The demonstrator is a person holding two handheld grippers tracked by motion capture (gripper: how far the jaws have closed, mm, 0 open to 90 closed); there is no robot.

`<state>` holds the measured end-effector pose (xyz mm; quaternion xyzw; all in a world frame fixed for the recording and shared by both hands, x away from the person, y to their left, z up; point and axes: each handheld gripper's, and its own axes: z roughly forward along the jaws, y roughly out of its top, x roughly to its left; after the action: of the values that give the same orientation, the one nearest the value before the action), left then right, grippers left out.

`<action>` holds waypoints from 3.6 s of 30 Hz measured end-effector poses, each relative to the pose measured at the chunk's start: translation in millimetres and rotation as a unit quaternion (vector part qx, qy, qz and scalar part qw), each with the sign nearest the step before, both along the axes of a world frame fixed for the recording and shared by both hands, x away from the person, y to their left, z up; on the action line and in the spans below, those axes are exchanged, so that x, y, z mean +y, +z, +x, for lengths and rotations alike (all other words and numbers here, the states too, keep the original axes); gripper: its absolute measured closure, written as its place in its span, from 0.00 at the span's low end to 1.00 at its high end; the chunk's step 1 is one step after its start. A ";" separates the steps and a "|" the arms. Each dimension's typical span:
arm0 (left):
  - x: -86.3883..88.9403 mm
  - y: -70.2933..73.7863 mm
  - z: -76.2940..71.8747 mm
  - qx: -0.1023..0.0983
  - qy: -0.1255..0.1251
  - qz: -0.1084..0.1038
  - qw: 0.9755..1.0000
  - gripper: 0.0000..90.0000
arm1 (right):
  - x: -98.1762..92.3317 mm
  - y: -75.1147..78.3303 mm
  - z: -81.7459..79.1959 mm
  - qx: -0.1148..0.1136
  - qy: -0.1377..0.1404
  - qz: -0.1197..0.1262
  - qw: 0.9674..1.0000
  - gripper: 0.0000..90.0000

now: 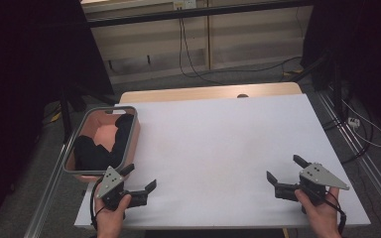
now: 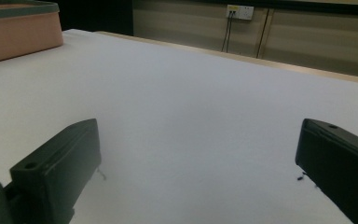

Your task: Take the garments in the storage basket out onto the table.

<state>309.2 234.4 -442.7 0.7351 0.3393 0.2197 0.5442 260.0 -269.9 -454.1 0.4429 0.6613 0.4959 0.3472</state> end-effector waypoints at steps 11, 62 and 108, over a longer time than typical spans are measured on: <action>0.4 1.1 0.1 -0.001 0.006 0.006 1.000 0.04 | -0.2 0.0 -0.5 0.000 0.012 0.002 1.000 0.00; 63.9 63.7 27.2 0.055 0.071 0.043 0.995 0.04 | 0.8 -1.3 4.0 0.016 0.026 0.001 1.000 0.00; 61.1 55.2 116.6 0.269 0.065 0.157 0.948 0.71 | 2.9 -4.4 6.0 0.030 0.040 -0.012 0.999 0.00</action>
<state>425.7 295.5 -387.5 0.8195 0.4815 0.0989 0.2947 266.0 -266.9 -458.5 0.4264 0.6949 0.4879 0.3120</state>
